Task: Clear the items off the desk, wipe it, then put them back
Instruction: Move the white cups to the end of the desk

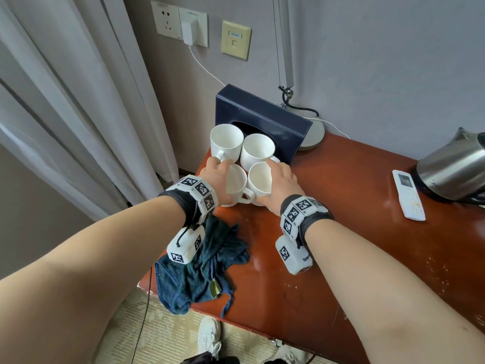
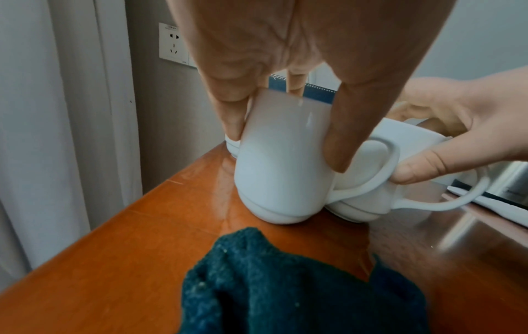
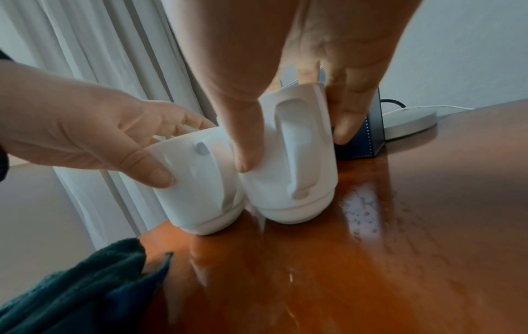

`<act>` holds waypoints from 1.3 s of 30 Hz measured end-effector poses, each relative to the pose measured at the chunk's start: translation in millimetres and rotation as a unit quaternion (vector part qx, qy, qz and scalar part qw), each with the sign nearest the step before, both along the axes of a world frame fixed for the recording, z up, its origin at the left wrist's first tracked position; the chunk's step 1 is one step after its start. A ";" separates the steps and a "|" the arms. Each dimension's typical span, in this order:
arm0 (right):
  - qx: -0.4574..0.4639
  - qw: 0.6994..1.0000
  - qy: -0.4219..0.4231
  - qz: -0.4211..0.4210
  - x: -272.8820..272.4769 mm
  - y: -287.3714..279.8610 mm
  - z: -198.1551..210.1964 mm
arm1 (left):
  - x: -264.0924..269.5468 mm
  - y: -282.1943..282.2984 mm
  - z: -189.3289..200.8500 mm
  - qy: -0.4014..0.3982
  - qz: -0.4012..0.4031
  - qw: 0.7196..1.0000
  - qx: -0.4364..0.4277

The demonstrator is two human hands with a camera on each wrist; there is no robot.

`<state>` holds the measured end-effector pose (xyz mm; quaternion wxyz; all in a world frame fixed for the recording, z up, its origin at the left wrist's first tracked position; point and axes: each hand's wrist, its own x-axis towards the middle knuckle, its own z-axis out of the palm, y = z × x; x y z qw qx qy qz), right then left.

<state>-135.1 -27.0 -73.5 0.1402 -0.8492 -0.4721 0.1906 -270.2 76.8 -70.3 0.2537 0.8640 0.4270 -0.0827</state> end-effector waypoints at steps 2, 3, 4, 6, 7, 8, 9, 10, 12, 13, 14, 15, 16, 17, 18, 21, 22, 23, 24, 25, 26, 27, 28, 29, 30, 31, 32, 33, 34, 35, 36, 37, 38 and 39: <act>-0.004 1.000 0.000 0.001 4.0 -1.4 1.4 | 2.6 0.3 1.1 0.012 -0.015 1.000 0.016; -0.008 1.000 0.003 0.004 6.2 -1.6 1.9 | 3.7 1.4 1.5 0.018 -0.023 0.999 0.025; -0.012 1.000 0.006 0.009 8.8 -1.8 2.2 | 4.8 2.3 1.8 0.024 -0.032 0.999 0.033; -0.018 1.000 0.007 0.017 13.7 -1.8 2.4 | 7.5 2.9 1.9 0.034 -0.043 0.997 0.050; -0.021 1.000 0.005 0.018 16.1 -2.1 1.8 | 9.3 2.4 1.6 0.039 -0.046 0.997 0.057; -0.026 1.000 0.007 0.017 18.2 -2.7 1.0 | 11.0 1.6 1.6 0.044 -0.046 0.996 0.062; -0.029 0.999 0.010 0.015 20.3 -3.8 0.4 | 12.8 0.3 1.2 0.049 -0.044 0.996 0.064; -0.033 0.999 0.013 0.015 21.9 -5.0 -0.3 | 14.3 -0.9 1.4 0.050 -0.041 0.996 0.065; -0.035 0.999 0.012 0.019 24.7 -7.3 -0.5 | 16.4 -2.9 2.5 0.049 -0.034 0.996 0.066; -0.034 0.999 0.010 0.022 26.0 -8.3 -0.1 | 17.1 -3.6 3.1 0.049 -0.031 0.996 0.067; -0.033 0.999 0.008 0.023 27.2 -9.5 0.7 | 17.5 -4.9 4.3 0.049 -0.027 0.996 0.066; -0.033 0.999 0.009 0.023 28.6 -10.6 1.6 | 17.6 -6.5 5.7 0.050 -0.023 0.996 0.067; -0.033 0.999 0.010 0.023 29.9 -12.1 3.2 | 17.4 -8.5 7.5 0.051 -0.019 0.996 0.071; -0.034 0.999 0.010 0.024 31.2 -13.8 5.2 | 17.0 -10.7 9.7 0.052 -0.018 0.995 0.079; -0.034 0.999 0.008 0.025 32.6 -16.1 7.9 | 16.5 -13.2 12.8 0.049 -0.021 0.994 0.092; -0.035 0.999 -0.012 0.024 38.6 -25.2 21.0 | 18.5 -20.9 25.3 0.024 -0.044 0.988 0.145; -0.035 0.999 -0.023 0.020 41.3 -29.6 26.8 | 21.2 -23.8 31.4 0.017 -0.053 0.986 0.157; -0.035 0.999 -0.036 0.013 44.8 -34.9 32.9 | 25.5 -27.1 37.4 0.009 -0.062 0.984 0.165; -0.033 0.998 -0.051 0.005 48.6 -41.1 39.2 | 30.7 -30.9 43.8 0.000 -0.071 0.983 0.168; -0.030 0.997 -0.068 -0.003 53.2 -48.7 45.0 | 37.2 -35.4 50.2 -0.009 -0.082 0.982 0.168; -0.027 0.996 -0.084 -0.011 58.2 -57.1 50.8 | 44.5 -40.6 55.7 -0.019 -0.095 0.981 0.166; -0.024 0.995 -0.095 -0.021 63.9 -66.7 55.9 | 52.7 -46.4 60.7 -0.029 -0.109 0.980 0.166; -0.023 0.994 -0.100 -0.032 70.0 -77.7 60.8 | 61.7 -53.4 64.9 -0.040 -0.122 0.977 0.168; -0.021 0.994 -0.103 -0.044 77.1 -89.3 65.0 | 71.9 -61.4 68.2 -0.050 -0.133 0.975 0.173; -0.020 0.993 -0.105 -0.056 85.1 -101.9 68.8 | 82.9 -70.2 71.2 -0.060 -0.145 0.972 0.174; -0.019 0.992 -0.107 -0.067 94.0 -115.5 72.4 | 95.0 -80.7 74.4 -0.066 -0.157 0.971 0.171; -0.019 0.991 -0.112 -0.077 103.7 -129.2 75.1 | 107.0 -92.2 77.3 -0.070 -0.167 0.969 0.166; -0.019 0.989 -0.118 -0.086 114.9 -143.5 77.5 | 120.0 -104.3 79.7 -0.073 -0.177 0.968 0.163; -0.022 0.987 -0.126 -0.096 126.9 -158.3 79.5 | 133.6 -117.1 82.2 -0.078 -0.187 0.966 0.160; -0.025 0.985 -0.132 -0.108 139.2 -173.8 81.4 | 147.7 -130.4 83.9 -0.083 -0.196 0.964 0.157; -0.027 0.983 -0.136 -0.120 152.4 -190.8 83.6 | 163.1 -144.9 84.7 -0.091 -0.204 0.963 0.154; -0.028 0.982 -0.136 -0.130 165.7 -207.8 85.3 | 178.8 -159.5 84.8 -0.096 -0.212 0.961 0.149; -0.028 0.981 -0.134 -0.140 178.5 -225.2 86.5 | 194.2 -174.5 84.3 -0.099 -0.219 0.960 0.145; -0.029 0.979 -0.132 -0.150 192.0 -243.6 87.9 | 210.7 -190.7 83.7 -0.100 -0.225 0.959 0.141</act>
